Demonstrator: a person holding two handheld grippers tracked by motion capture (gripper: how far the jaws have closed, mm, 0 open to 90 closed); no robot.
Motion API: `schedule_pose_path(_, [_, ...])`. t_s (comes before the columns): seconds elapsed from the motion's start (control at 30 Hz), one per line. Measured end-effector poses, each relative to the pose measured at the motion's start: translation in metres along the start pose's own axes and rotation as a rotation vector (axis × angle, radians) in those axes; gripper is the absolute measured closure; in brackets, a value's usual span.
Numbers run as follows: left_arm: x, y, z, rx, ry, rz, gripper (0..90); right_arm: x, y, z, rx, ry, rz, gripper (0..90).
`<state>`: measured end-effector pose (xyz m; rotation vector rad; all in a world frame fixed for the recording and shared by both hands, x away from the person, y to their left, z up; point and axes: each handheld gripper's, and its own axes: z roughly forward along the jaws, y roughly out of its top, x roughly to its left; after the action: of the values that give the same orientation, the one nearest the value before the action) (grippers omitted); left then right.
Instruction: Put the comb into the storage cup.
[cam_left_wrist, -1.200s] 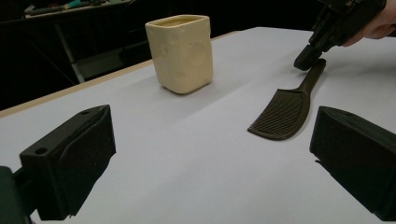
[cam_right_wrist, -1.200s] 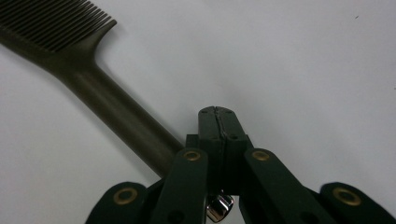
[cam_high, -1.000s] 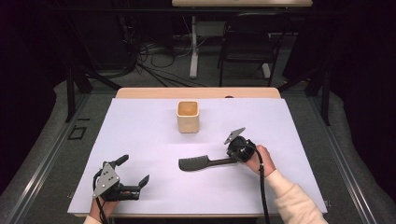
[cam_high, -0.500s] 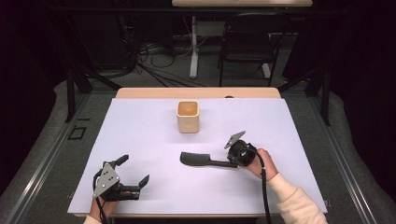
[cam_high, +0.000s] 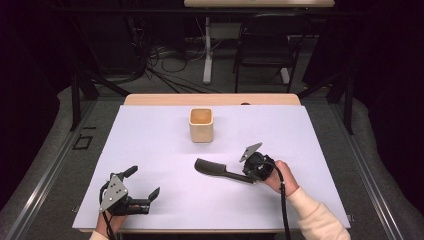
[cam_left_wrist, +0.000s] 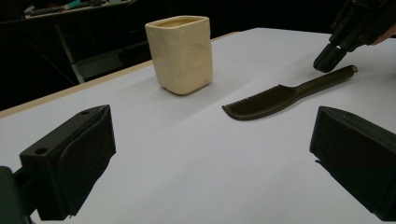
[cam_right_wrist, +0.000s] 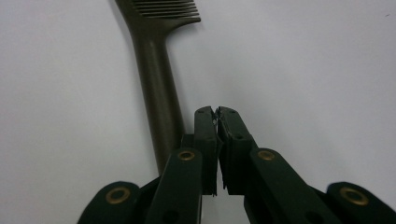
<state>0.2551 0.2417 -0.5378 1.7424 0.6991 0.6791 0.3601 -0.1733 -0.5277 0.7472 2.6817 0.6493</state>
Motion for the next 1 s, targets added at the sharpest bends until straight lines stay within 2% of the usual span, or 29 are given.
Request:
schedule_pose_path(0.37, [0.000,0.000,0.001,0.004,-0.002,-0.001,0.2,0.000,0.006,-0.018,-0.044,-0.010,-0.041,76.4])
schedule_pose_path(0.4, [0.000,0.000,0.001,0.004,-0.002,-0.003,0.2,0.001,0.008,-0.020,-0.048,-0.011,-0.048,72.3])
schedule_pose_path(0.5, [0.000,0.000,0.001,0.006,-0.002,-0.003,0.2,0.004,0.011,-0.022,-0.050,-0.004,-0.066,69.2])
schedule_pose_path(0.73, [0.000,-0.001,0.002,0.008,-0.003,-0.005,0.2,0.013,0.021,-0.021,-0.021,0.033,-0.108,59.2])
schedule_pose_path(0.87, [0.000,-0.001,0.002,0.009,-0.003,-0.006,0.2,0.019,0.027,-0.017,-0.013,0.041,-0.129,58.5])
schedule_pose_path(1.0, [0.000,-0.001,0.002,0.009,-0.002,-0.004,0.2,0.024,0.033,-0.011,0.022,0.039,-0.156,57.4])
